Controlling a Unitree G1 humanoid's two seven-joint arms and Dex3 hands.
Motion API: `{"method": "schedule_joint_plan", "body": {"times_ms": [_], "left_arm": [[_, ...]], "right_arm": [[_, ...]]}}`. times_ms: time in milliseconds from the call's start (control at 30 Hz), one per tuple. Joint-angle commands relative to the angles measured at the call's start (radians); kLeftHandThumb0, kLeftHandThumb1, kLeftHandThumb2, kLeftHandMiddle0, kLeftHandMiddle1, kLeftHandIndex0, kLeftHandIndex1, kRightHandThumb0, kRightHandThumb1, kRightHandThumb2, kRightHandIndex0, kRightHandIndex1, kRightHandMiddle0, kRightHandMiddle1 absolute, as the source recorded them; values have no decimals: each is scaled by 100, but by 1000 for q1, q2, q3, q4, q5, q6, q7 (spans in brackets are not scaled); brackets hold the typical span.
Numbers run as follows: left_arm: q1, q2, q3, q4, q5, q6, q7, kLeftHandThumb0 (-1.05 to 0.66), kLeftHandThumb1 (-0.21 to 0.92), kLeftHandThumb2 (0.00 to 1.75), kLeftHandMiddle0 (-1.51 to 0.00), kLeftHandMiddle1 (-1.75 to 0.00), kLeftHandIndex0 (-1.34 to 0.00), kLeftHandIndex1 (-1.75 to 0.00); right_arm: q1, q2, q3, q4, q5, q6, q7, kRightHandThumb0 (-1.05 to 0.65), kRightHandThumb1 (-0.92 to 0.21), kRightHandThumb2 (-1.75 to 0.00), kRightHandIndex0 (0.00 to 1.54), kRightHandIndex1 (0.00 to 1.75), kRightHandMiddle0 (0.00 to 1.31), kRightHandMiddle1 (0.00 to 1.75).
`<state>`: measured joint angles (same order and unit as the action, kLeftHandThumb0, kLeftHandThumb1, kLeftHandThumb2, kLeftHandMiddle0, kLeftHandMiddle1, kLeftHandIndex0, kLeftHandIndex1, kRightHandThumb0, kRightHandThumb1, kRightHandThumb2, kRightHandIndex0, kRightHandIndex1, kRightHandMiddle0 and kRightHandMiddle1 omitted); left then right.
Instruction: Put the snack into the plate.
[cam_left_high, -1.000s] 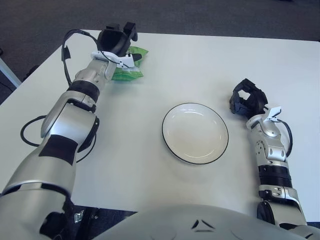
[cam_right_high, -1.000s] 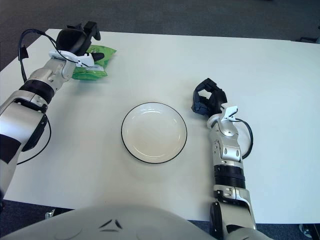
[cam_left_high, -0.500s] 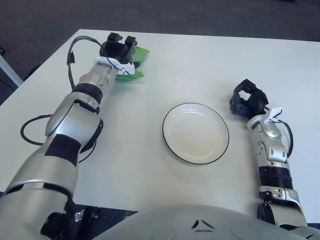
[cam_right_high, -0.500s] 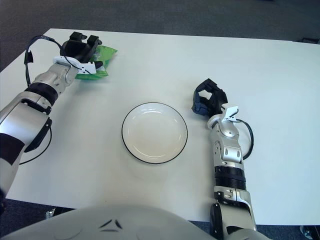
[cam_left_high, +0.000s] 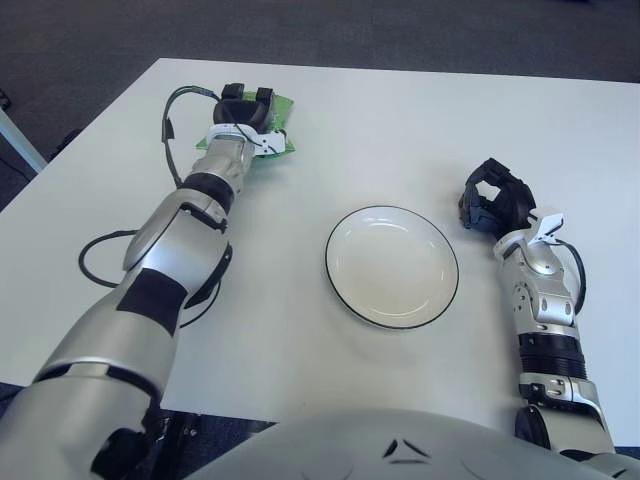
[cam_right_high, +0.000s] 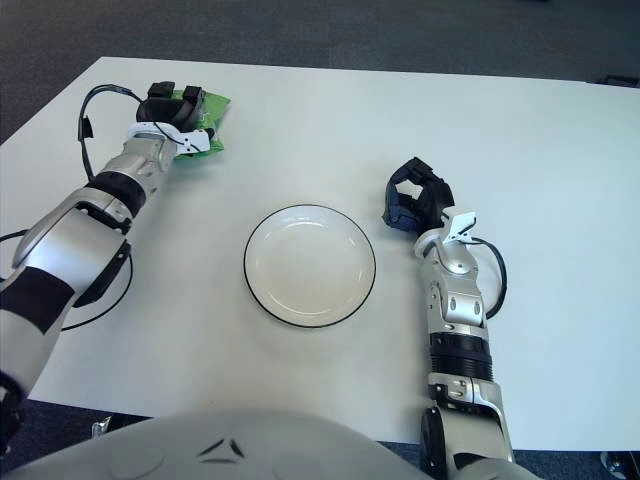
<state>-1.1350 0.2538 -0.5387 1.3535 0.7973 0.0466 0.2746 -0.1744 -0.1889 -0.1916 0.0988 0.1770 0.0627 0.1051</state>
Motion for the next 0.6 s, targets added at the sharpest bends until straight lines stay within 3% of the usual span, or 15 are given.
{"method": "schedule_joint_plan", "body": {"times_ms": [0, 267, 467, 567], "left_arm": [[26, -25, 9, 17, -20, 64, -28, -103, 92, 126, -2, -23, 0, -51], [45, -37, 12, 9, -43, 81, -30, -103, 92, 127, -4, -23, 0, -52], [69, 4, 37, -56, -87, -22, -62, -102, 92, 126, -8, -26, 0, -58], [130, 66, 53, -152, -120, -149, -81, -100, 92, 125, -11, -29, 0, -63]], "right_arm": [[80, 18, 14, 28, -5, 34, 9, -45, -40, -121, 132, 175, 55, 175], [88, 13, 21, 6, -9, 51, 7, -45, -40, -122, 132, 175, 55, 175], [95, 8, 29, -17, -12, 61, 8, -46, -40, -122, 132, 175, 55, 175], [96, 6, 29, -21, -9, 64, 10, -45, -40, -122, 132, 175, 55, 175]]}}
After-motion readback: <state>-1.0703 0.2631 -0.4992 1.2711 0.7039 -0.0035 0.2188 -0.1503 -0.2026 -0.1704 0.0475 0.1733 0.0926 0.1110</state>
